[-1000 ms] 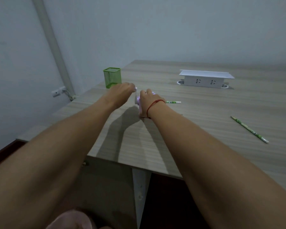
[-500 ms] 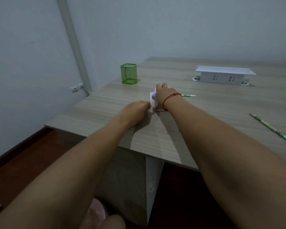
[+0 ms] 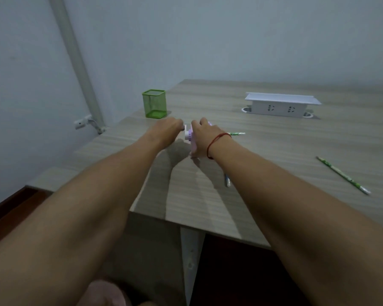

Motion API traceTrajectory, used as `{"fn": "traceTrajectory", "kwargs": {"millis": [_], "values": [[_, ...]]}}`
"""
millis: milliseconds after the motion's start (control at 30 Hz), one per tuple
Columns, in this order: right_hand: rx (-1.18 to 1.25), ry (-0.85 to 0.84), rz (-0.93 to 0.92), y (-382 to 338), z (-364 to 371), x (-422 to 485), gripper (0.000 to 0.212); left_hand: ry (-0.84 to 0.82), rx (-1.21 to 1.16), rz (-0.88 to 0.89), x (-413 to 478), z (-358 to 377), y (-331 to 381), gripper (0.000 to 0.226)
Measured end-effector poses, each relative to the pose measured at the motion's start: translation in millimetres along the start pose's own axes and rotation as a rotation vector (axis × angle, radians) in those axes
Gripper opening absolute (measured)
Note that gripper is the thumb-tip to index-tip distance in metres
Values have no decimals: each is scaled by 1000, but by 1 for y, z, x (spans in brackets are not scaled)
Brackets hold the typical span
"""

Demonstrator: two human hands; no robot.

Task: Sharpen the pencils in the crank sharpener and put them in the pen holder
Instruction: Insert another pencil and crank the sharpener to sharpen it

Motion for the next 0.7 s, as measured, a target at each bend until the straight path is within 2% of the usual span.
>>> {"fn": "traceTrajectory", "kwargs": {"millis": [133, 300, 367, 533, 700], "values": [[5, -60, 26, -1, -3, 0, 87, 173, -82, 93, -8, -15, 0, 15], [13, -68, 38, -1, -10, -3, 75, 314, -142, 272, -50, -26, 15, 11], [6, -83, 44, -2, -11, -4, 78, 274, -156, 284, -67, -18, 20, 10], [37, -49, 35, -3, -10, -6, 73, 35, -264, 26, -72, 17, 23, 22], [16, -20, 5, -2, -10, -8, 77, -105, -251, 5, -57, 22, 16, 26]]}}
Point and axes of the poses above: each hand's wrist, its own x-axis towards the middle knuckle, its own z-axis out of the palm, y = z × x, the point moved 4 cm from there along x, towards the middle knuckle, and after that the axes turned 6 degrees about -x, right-handed, at the moved point
